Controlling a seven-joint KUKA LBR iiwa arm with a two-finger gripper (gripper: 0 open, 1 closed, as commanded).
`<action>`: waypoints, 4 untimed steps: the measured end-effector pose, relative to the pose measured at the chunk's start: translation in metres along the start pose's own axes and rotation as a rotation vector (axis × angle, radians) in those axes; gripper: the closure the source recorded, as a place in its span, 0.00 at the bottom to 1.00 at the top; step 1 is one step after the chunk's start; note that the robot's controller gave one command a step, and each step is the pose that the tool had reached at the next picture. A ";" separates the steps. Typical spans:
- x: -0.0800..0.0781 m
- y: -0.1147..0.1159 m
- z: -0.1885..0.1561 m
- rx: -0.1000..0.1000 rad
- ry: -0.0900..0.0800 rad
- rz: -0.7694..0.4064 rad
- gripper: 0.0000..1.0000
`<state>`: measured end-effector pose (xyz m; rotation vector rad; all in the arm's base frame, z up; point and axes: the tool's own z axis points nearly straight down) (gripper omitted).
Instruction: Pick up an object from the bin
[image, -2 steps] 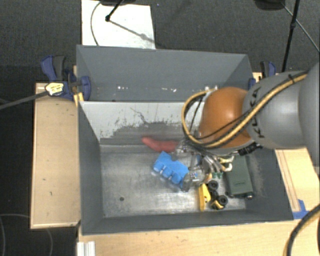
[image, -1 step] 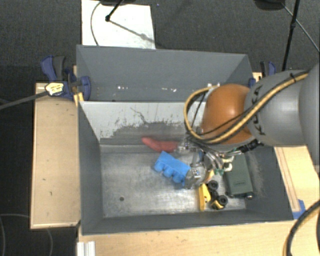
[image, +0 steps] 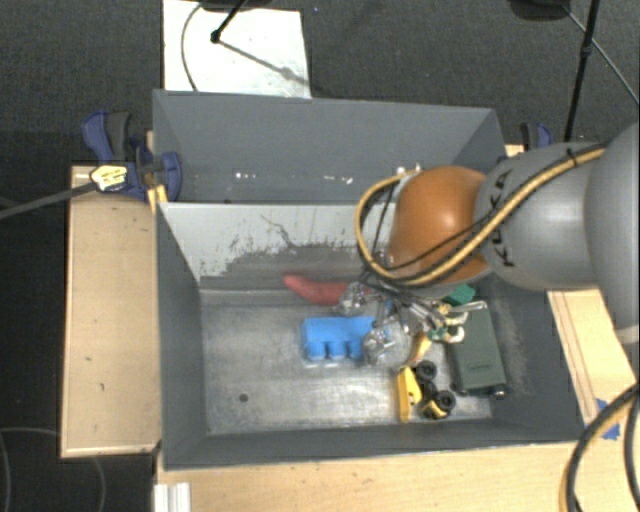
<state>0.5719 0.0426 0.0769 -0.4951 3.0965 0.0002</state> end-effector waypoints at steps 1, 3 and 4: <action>0.000 0.000 0.000 0.000 0.000 0.001 1.00; -0.017 0.005 -0.080 0.000 -0.003 0.014 1.00; -0.007 -0.010 -0.125 -0.002 0.008 0.013 1.00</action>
Offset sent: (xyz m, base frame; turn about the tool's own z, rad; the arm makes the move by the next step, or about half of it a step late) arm 0.0069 -0.0036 0.0916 -0.0138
